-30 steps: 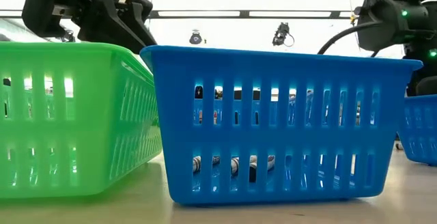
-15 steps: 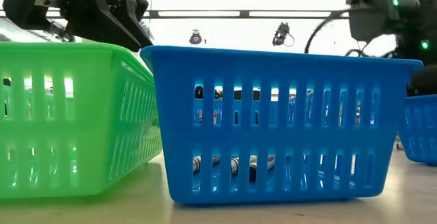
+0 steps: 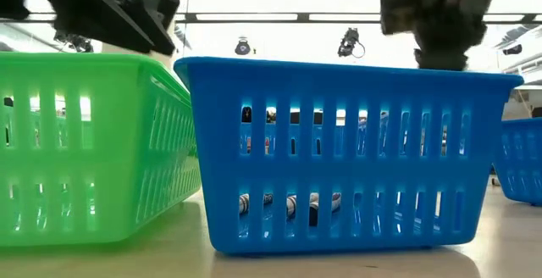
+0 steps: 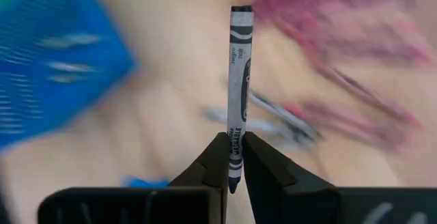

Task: Sort crayons
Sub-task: Put the black crayon into the left blue bin

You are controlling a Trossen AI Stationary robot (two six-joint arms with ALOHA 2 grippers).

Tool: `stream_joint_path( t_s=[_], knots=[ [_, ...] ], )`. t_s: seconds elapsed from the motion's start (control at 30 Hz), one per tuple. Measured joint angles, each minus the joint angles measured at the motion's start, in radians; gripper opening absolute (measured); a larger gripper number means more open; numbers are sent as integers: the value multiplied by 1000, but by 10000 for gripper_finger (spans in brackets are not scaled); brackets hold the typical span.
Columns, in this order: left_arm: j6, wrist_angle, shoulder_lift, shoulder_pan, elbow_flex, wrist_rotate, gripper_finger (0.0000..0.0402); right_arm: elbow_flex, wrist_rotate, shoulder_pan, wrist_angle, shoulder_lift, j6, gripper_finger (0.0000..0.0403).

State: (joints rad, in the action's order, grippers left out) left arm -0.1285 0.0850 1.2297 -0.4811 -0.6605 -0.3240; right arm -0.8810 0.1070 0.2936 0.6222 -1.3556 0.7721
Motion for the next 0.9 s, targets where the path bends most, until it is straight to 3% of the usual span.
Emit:
stream_joint_path(
  t_s=[0.4, 0.9],
  knots=[
    [107, -45, 0, -130, 0, -33, 146, -2, -49, 33, -539, -159, -294, 46],
    [167, -67, 0, -135, 0, -40, 146, -345, -77, 87, -425, -443, -649, 46]
  ],
)
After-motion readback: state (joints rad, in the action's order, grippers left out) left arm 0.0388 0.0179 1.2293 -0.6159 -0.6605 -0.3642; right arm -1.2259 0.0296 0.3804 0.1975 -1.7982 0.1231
